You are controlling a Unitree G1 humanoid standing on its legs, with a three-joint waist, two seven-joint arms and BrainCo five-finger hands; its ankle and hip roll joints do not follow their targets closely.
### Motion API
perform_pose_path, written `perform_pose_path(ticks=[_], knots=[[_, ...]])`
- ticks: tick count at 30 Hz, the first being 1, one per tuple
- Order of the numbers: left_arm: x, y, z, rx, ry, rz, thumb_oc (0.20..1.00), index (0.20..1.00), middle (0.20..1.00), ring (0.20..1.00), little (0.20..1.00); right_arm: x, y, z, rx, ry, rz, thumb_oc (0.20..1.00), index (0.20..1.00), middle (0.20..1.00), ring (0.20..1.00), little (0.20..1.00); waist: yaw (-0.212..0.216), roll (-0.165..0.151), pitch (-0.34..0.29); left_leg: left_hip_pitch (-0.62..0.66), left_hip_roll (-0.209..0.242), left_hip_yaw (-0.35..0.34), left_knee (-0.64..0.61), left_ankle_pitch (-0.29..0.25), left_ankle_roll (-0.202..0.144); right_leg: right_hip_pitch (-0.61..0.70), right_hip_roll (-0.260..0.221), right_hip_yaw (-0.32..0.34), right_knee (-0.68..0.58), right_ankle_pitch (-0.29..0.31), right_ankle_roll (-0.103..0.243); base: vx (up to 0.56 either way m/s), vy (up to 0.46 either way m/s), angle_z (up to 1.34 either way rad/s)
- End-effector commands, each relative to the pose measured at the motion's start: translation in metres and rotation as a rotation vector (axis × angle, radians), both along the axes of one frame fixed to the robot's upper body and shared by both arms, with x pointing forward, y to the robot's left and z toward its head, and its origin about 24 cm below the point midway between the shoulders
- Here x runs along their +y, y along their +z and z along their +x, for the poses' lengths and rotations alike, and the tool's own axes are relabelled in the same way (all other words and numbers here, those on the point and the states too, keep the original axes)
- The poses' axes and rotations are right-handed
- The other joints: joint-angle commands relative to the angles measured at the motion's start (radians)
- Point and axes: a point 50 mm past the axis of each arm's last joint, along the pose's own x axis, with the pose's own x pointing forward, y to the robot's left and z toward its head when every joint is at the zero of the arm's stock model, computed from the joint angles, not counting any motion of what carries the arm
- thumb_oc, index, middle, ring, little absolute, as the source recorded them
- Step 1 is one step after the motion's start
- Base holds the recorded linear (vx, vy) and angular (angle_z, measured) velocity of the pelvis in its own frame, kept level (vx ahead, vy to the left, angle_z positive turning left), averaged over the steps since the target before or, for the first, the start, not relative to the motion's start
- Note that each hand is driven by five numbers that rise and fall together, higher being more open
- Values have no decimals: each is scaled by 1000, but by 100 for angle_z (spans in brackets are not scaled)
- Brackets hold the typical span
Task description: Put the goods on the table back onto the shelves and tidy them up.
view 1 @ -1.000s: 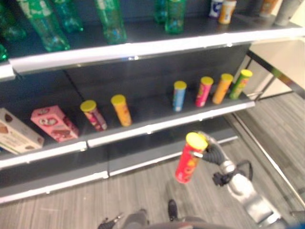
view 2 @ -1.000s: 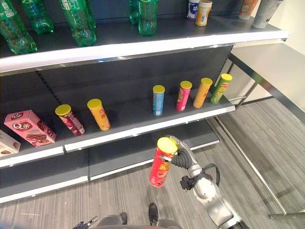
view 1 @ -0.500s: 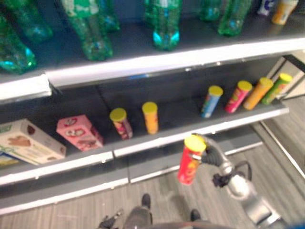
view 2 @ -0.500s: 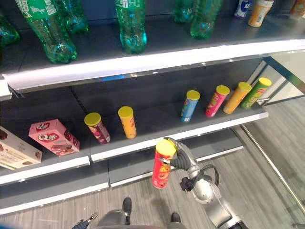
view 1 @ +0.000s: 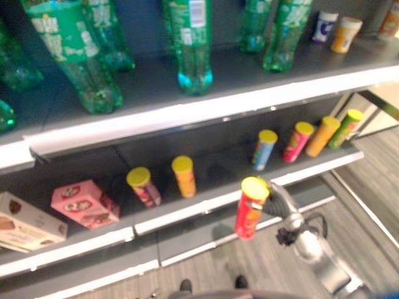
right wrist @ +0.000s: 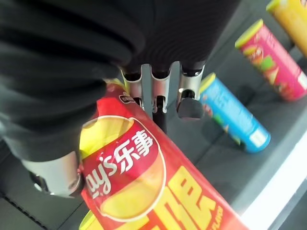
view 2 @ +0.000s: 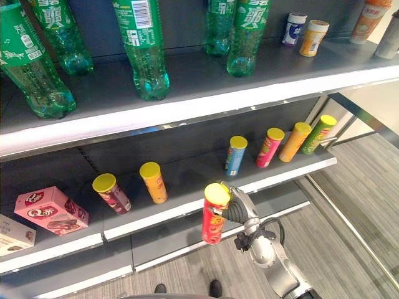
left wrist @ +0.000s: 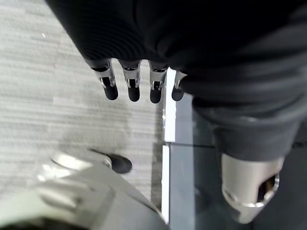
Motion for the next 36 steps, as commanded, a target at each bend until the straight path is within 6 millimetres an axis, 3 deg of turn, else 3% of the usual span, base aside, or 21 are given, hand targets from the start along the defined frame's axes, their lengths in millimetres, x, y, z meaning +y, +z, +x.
perform_pose_path(ticks=[1, 5, 8, 14, 23, 28, 36], knots=[[-7, 0, 20, -49, 33, -18, 1000, 1000, 1000, 1000, 1000, 19, 49, 10, -314, 95, -13, 200, 200, 200, 200, 200, 0, -4, 12, -68, 70, -88, 0, 18, -41, 59, -53, 34, 26, -134, 58, 79, -218, 23], [-5, -1, 11, -29, 130, -5, 1000, 1000, 1000, 1000, 1000, 32, 50, 26, -388, 120, -67, 200, 200, 200, 200, 200, 19, 3, 22, -82, 80, -109, 0, 38, -55, 73, -33, -10, 32, -154, 48, 83, -150, 28], [-9, -2, 10, -17, 120, -10, 1000, 1000, 1000, 1000, 1000, 29, 45, 34, -395, 92, -116, 200, 200, 200, 200, 200, 28, 14, 30, -103, 76, -69, 0, 51, -50, 88, -41, -60, 27, -164, 46, 30, -20, 57], [-10, -4, -5, 34, 75, -5, 1000, 1000, 1000, 1000, 1000, 30, 17, 56, -369, 15, -249, 200, 200, 200, 200, 200, 61, 36, 8, -96, 60, -56, 0, 42, -58, 122, -52, -97, 8, -168, 52, 76, 19, 27], [0, 0, 11, -4, 5, 47, 1000, 1000, 1000, 1000, 1000, 13, -15, 84, -319, -153, -446, 200, 200, 200, 200, 200, 102, 52, 2, -116, 34, -72, 0, 38, -60, 105, -74, -115, 8, -165, 62, 33, 31, 7], [3, 0, 9, 12, -1, 58, 1000, 1000, 1000, 1000, 1000, -6, -12, 90, -322, -283, -431, 200, 200, 200, 200, 200, 108, 58, 2, -133, 26, -78, 0, 37, -56, 90, -81, -114, 8, -162, 66, 6, 6, 5], [0, -2, 1, 48, -21, 47, 1000, 1000, 1000, 1000, 1000, -25, 16, 95, -424, -440, -298, 200, 200, 200, 200, 200, 103, 67, -3, -135, 23, -80, 0, 35, -55, 85, -83, -113, 8, -162, 67, 1, 0, 0]])
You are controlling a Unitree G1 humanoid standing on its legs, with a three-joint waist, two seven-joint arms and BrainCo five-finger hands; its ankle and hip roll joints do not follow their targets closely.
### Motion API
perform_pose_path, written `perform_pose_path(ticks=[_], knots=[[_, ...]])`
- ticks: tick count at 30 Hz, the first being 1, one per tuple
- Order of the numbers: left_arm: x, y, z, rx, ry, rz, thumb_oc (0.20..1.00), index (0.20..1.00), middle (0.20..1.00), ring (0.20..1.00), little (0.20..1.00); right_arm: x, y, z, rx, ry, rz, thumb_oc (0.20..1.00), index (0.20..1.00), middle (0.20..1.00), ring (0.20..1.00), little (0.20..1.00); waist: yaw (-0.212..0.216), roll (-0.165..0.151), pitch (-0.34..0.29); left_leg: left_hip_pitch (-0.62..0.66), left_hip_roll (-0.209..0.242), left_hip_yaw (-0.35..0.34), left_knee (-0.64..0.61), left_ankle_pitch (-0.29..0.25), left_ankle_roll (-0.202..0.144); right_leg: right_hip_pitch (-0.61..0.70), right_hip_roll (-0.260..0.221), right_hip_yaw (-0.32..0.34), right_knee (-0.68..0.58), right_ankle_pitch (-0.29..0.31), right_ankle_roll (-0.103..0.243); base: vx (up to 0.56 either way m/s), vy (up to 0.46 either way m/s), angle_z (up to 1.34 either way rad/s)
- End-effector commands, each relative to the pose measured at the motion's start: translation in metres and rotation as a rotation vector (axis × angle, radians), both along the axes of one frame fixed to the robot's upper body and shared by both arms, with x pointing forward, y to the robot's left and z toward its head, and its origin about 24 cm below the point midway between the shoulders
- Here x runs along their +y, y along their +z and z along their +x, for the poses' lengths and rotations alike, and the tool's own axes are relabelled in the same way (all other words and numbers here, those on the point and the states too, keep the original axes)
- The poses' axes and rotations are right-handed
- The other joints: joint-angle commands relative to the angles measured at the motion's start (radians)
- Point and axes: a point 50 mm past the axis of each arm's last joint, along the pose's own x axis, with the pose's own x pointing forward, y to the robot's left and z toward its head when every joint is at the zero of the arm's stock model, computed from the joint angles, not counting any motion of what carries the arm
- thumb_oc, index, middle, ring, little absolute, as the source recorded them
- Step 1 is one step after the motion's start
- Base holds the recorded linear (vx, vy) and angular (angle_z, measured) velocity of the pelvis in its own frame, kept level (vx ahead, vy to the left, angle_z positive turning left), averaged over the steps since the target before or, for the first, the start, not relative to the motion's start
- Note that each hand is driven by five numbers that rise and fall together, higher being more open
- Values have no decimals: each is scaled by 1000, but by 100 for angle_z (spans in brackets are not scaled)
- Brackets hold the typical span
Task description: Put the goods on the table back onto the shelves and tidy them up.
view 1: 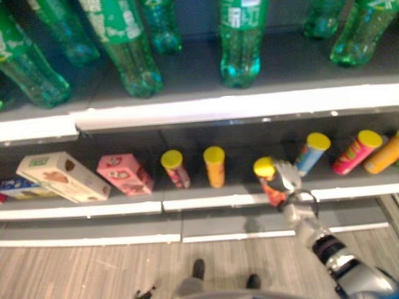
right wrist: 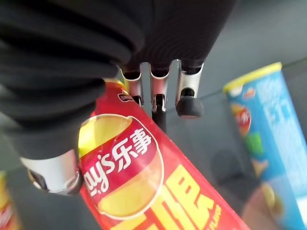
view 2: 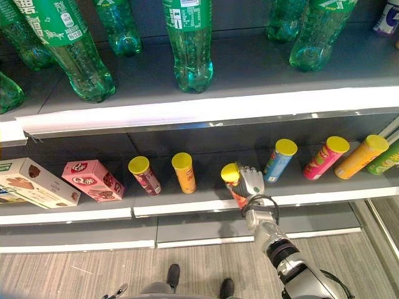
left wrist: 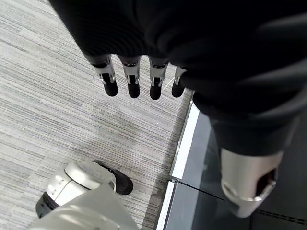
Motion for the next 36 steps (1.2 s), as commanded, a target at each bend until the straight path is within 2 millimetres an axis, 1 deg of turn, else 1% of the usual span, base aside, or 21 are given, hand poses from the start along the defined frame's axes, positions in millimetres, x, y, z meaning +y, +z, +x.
perform_pose_path(ticks=[1, 3, 4, 5, 8, 11, 14, 17, 21, 22, 24, 25, 28, 30, 32, 36], knots=[[5, -1, -2, 57, -86, 35, 1000, 1000, 1000, 1000, 1000, 3, 33, 12, -188, -46, 141, 200, 200, 200, 200, 200, 8, -28, -53, -69, 29, 25, 0, 9, -18, 58, -67, 61, 7, -119, 87, 0, 0, 0], [5, -1, -4, 65, -92, 31, 1000, 1000, 1000, 1000, 1000, 1, 40, 14, -218, -63, 184, 200, 200, 200, 200, 200, 8, -27, -53, -68, 29, 25, 0, 10, -18, 60, -67, 59, 7, -120, 86, 0, 0, 0], [5, -1, -4, 65, -92, 31, 1000, 1000, 1000, 1000, 1000, 1, 40, 14, -218, -63, 184, 200, 200, 200, 200, 200, 8, -27, -53, -68, 29, 25, 0, 10, -19, 60, -67, 59, 7, -120, 86, 0, 0, 0], [4, -1, -5, 71, -104, 28, 1000, 1000, 1000, 1000, 1000, 3, 48, 15, -260, -55, 207, 200, 200, 200, 200, 200, 10, -26, -52, -66, 29, 25, 0, 10, -19, 61, -65, 58, 7, -121, 86, 0, 0, 0], [2, -1, -5, 73, -118, 24, 1000, 1000, 1000, 1000, 1000, 7, 51, 16, -287, -59, 250, 200, 200, 200, 200, 200, 14, -23, -50, -68, 29, 23, 0, 11, -20, 61, -64, 56, 7, -121, 87, 0, 0, 0], [-1, -2, -3, 69, -133, 25, 1000, 1000, 1000, 1000, 1000, 13, 47, 18, -299, -91, 331, 200, 200, 200, 200, 200, 27, -16, -41, -82, 30, 15, 0, 15, -21, 53, -62, 49, 7, -122, 87, 0, 0, 0], [-2, -2, -2, 65, -138, 26, 1000, 1000, 1000, 1000, 1000, 14, 46, 18, -301, -100, 333, 200, 200, 200, 200, 200, 30, -14, -40, -88, 29, 11, 0, 16, -21, 49, -62, 49, 7, -123, 87, -8, 5, 4], [-5, -1, 7, 29, -146, 36, 1000, 1000, 1000, 1000, 1000, 21, 32, 18, -268, -111, 304, 200, 200, 200, 200, 200, 48, 2, -26, -121, 25, -2, 0, 24, -21, 22, -61, 40, 7, -123, 87, -25, 8, 1], [-7, 0, 11, 13, -150, 40, 1000, 1000, 1000, 1000, 1000, 21, 29, 19, -266, -124, 287, 200, 200, 200, 200, 200, 52, 9, -24, -136, 21, -9, 0, 27, -20, 9, -61, 39, 7, -123, 88, -17, 14, 10], [-7, 1, 16, -6, -148, 47, 1000, 1000, 1000, 1000, 1000, 19, 26, 21, -267, -145, 265, 200, 200, 200, 200, 200, 62, 17, -19, -153, 17, -15, 0, 31, -20, -3, -62, 36, 7, -123, 88, -37, 15, 17], [-8, 1, 22, -25, -149, 54, 1000, 1000, 1000, 1000, 1000, 17, 25, 23, -268, -163, 245, 200, 200, 200, 200, 200, 70, 24, -15, -169, 13, -20, 0, 35, -20, -17, -62, 34, 7, -120, 89, -40, 23, 8], [-7, 3, 27, -42, -150, 65, 1000, 1000, 1000, 1000, 1000, 13, 25, 25, -274, -188, 239, 200, 200, 200, 200, 200, 76, 30, -14, -183, 10, -26, 0, 39, -19, -30, -63, 34, 7, -117, 90, -18, 18, 4], [-7, 3, 28, -45, -148, 67, 1000, 1000, 1000, 1000, 1000, 12, 25, 26, -275, -195, 239, 200, 200, 200, 200, 200, 78, 32, -14, -187, 8, -27, 0, 40, -18, -36, -64, 35, 7, -115, 90, 0, 0, 0], [-6, 4, 30, -51, -144, 78, 1000, 1000, 1000, 1000, 1000, 6, 28, 28, -296, -225, 246, 200, 200, 200, 200, 200, 85, 35, -15, -200, 5, -30, 0, 41, -17, -47, -66, 35, 7, -113, 93, 0, 0, 0], [-6, 4, 30, -51, -145, 80, 1000, 1000, 1000, 1000, 1000, 5, 29, 28, -303, -232, 247, 200, 200, 200, 200, 200, 87, 36, -16, -203, 3, -32, 0, 41, -17, -51, -66, 37, 7, -113, 93, 0, 0, 0], [-5, 4, 30, -46, -151, 82, 1000, 1000, 1000, 1000, 1000, -3, 38, 31, -351, -267, 269, 200, 200, 200, 200, 200, 89, 42, -15, -209, -2, -33, 0, 41, -14, -59, -71, 41, 7, -110, 95, 0, 0, 0]])
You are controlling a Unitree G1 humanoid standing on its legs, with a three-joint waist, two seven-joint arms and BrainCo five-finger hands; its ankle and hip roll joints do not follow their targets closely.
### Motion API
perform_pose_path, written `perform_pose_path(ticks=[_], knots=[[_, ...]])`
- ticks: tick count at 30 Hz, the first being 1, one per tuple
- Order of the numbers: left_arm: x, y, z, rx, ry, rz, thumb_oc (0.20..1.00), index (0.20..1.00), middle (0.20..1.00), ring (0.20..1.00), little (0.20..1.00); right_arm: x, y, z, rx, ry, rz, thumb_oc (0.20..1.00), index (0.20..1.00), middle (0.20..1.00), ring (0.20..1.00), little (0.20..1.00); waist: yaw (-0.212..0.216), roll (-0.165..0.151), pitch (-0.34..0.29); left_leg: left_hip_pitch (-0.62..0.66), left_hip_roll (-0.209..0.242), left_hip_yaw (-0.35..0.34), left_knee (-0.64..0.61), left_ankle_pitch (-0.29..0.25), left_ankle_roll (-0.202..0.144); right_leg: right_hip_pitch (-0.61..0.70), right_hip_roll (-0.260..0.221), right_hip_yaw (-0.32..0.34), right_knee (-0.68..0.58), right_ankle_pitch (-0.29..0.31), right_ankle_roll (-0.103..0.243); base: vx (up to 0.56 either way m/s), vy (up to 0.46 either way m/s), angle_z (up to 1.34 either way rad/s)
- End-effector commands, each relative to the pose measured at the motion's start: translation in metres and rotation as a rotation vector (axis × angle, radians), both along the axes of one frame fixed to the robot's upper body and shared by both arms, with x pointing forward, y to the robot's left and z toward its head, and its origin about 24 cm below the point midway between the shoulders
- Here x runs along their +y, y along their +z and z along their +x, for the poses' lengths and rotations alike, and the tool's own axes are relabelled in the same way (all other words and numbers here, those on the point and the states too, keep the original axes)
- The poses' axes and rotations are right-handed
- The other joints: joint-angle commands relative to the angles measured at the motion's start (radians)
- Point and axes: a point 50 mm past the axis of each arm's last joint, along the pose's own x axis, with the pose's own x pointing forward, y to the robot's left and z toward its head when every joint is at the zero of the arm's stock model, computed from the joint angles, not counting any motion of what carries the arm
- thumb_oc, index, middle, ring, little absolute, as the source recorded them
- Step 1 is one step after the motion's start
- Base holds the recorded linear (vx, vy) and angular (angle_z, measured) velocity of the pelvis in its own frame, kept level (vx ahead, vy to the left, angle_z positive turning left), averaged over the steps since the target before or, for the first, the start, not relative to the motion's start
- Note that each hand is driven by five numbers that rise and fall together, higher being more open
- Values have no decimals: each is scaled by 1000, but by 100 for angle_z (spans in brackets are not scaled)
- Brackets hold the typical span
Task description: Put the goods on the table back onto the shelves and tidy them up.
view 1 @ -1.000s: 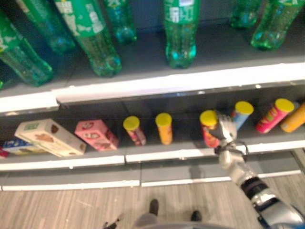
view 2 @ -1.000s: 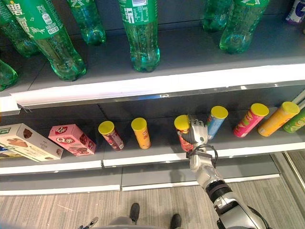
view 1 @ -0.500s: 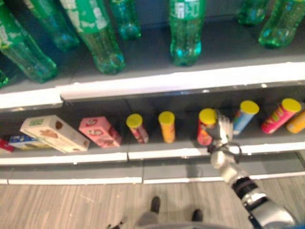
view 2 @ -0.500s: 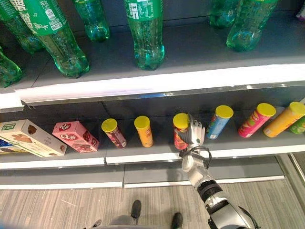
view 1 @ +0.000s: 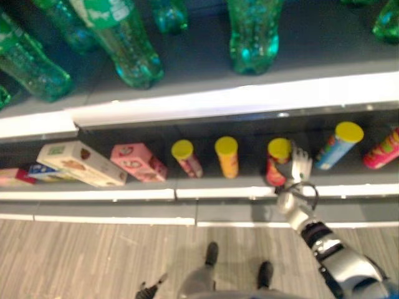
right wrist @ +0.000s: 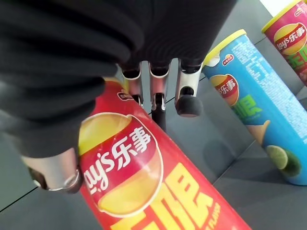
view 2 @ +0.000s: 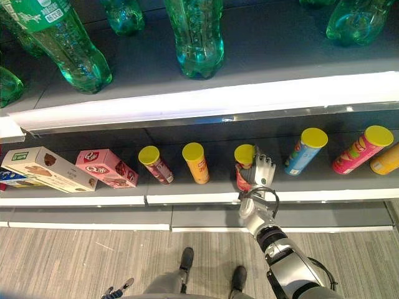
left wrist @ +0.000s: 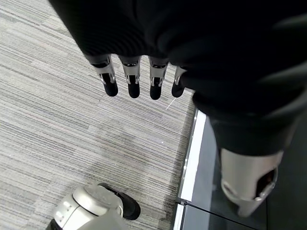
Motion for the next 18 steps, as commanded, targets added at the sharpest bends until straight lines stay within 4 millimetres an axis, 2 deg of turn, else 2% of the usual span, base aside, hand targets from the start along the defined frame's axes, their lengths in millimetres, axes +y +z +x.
perform_pose_path(ticks=[1, 13, 18], knots=[[6, 2, 16, -4, -82, 50, 1000, 1000, 1000, 1000, 1000, -3, 28, 14, -141, -32, 45, 200, 200, 200, 200, 200, 26, -21, -17, -81, 3, -1, -1, 15, -15, 54, -71, 74, 3, -122, 94, 0, 0, 0], [4, 2, 17, -1, -117, 50, 1000, 1000, 1000, 1000, 1000, -14, 25, 15, -151, -134, 111, 200, 200, 200, 200, 200, 38, 2, -20, -109, -6, -11, -1, 18, -14, 32, -74, 75, 3, -118, 97, 0, 0, 0], [3, 1, 14, 8, -123, 50, 1000, 1000, 1000, 1000, 1000, -10, 22, 14, -143, -125, 132, 200, 200, 200, 200, 200, 42, 4, -25, -110, -5, -11, -1, 17, -14, 32, -75, 74, 3, -119, 98, 0, 0, 0]])
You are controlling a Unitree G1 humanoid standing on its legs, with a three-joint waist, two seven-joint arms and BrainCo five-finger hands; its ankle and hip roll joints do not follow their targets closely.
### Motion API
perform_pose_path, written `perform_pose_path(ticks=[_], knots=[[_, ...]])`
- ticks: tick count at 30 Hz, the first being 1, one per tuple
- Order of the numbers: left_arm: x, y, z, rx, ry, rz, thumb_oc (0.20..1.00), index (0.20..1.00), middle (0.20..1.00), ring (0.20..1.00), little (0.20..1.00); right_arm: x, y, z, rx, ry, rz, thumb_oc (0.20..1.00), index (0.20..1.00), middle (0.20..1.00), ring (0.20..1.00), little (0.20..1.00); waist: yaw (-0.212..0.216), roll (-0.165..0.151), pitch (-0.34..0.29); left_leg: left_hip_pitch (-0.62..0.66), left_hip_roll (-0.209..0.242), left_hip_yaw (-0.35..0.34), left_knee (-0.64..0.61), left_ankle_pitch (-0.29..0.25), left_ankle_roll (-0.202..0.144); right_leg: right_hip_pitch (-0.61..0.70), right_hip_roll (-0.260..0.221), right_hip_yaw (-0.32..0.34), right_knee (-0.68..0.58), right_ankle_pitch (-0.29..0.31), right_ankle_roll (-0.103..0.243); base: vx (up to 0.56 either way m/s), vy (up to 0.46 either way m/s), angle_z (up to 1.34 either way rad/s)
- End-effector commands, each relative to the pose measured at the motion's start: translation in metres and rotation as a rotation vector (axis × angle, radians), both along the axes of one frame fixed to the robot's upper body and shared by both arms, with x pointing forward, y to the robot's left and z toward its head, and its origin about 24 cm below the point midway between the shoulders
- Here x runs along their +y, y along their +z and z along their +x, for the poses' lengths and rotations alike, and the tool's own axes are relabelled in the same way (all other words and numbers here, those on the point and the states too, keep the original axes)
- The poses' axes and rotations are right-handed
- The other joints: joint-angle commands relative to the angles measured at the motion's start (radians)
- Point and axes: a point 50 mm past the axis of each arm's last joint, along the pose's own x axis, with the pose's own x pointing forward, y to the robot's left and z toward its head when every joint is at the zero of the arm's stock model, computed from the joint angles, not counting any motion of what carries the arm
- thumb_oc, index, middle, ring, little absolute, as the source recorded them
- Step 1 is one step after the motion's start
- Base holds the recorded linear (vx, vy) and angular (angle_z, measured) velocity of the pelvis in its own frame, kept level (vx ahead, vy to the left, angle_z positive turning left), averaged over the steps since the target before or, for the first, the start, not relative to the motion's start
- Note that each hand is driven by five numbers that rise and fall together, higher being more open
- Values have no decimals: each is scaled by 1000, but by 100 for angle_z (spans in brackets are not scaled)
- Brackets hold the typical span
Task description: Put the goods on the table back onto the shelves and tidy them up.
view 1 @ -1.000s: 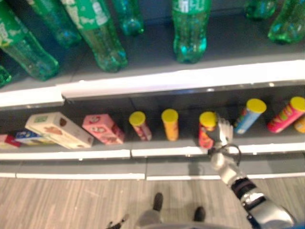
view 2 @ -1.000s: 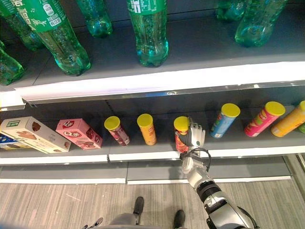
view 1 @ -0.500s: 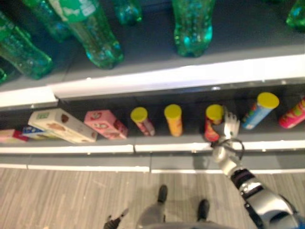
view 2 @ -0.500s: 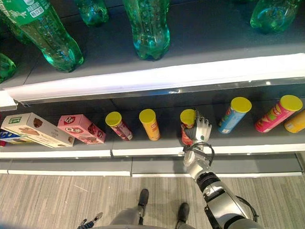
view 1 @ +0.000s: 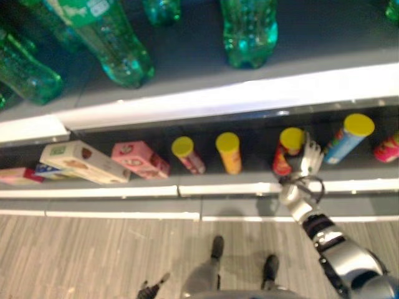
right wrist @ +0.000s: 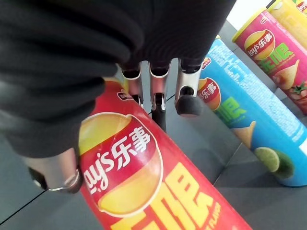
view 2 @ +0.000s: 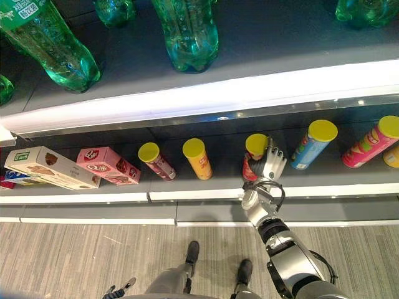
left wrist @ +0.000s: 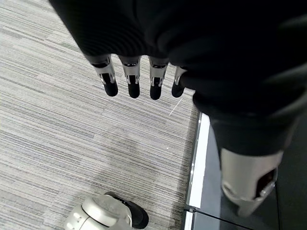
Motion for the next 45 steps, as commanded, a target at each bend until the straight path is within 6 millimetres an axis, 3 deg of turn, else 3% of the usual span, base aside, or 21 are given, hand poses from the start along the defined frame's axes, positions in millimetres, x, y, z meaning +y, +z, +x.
perform_pose_path(ticks=[1, 14, 15, 24, 45], knots=[[6, 1, 13, 5, -95, 55, 1000, 1000, 1000, 1000, 1000, 1, 4, 6, -28, -12, 57, 200, 200, 200, 200, 200, 27, -26, -42, -84, -6, -11, -1, 15, -14, 58, -76, 74, 3, -119, 98, 0, 0, 0], [5, 1, 13, 2, -98, 56, 1000, 1000, 1000, 1000, 1000, 17, -9, -2, 18, 61, 39, 200, 200, 200, 200, 200, 23, -36, -45, -76, -2, -11, -1, 11, -15, 66, -77, 68, 3, -124, 98, 0, 0, 0], [5, 1, 12, 4, -98, 55, 1000, 1000, 1000, 1000, 1000, 19, -12, -4, 33, 65, 48, 1000, 1000, 1000, 1000, 1000, 21, -38, -45, -73, 0, -10, -1, 10, -15, 69, -76, 69, 3, -124, 97, 0, 0, 0], [4, 1, 14, -3, -98, 51, 1000, 1000, 1000, 1000, 1000, 21, -18, -6, 52, 67, 87, 1000, 1000, 1000, 1000, 1000, 14, -46, -44, -65, 3, -9, -1, 6, -16, 73, -74, 67, 3, -127, 97, 0, 0, 0], [14, -1, -7, 93, -117, 68, 1000, 1000, 1000, 1000, 1000, 8, 25, -20, -198, 99, 49, 1000, 1000, 1000, 1000, 1000, -23, -90, -69, 24, 27, 19, -1, -25, -17, 148, -73, 73, 3, -143, 96, 2, 0, 0]])
